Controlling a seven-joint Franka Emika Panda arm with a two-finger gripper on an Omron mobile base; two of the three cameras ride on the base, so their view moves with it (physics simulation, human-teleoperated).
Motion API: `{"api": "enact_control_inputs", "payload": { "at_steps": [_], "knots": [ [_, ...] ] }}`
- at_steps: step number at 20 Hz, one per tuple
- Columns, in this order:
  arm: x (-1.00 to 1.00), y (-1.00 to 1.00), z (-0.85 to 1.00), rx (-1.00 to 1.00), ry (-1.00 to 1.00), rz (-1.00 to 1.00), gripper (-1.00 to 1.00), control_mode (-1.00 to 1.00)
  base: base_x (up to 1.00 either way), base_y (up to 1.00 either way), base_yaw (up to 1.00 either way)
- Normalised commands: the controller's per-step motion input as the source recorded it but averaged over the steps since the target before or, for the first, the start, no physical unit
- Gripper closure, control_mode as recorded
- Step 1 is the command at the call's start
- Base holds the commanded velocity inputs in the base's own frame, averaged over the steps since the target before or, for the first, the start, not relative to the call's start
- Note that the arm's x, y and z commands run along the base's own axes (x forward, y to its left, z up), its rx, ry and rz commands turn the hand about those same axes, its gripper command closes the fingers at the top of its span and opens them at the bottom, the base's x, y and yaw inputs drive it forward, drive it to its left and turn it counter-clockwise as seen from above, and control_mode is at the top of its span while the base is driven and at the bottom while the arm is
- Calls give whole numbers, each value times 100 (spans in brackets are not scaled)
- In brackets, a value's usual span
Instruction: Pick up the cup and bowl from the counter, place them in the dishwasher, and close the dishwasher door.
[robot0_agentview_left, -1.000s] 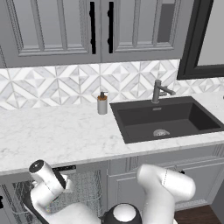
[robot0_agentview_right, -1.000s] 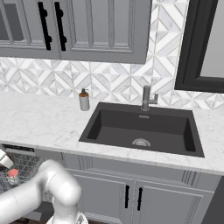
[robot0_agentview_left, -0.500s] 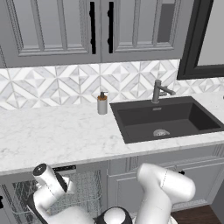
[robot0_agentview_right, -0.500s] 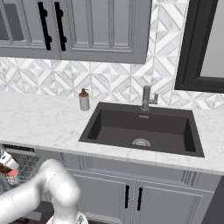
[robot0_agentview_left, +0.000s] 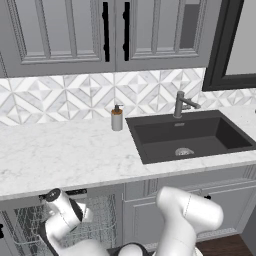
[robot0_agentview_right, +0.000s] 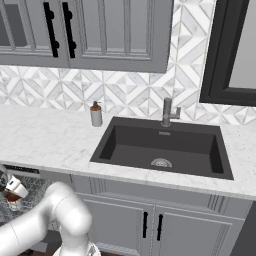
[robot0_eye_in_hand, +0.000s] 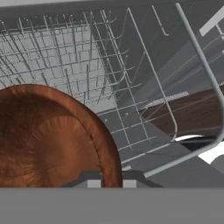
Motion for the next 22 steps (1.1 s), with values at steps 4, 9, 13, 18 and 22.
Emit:
{"api": "enact_control_inputs", "payload": {
  "at_steps": [4,9,13,18,22],
  "knots": [
    [15,-33,-1,0,0,0,100,-100,0,0,0],
    [22,-27,-8,0,0,0,100,-100,0,0,0],
    [23,-8,-26,0,0,0,100,-100,0,0,0],
    [30,2,-47,-3,1,0,100,-100,0,0,0],
    [17,4,-50,-5,1,0,100,-100,0,0,0]
  ]
}}
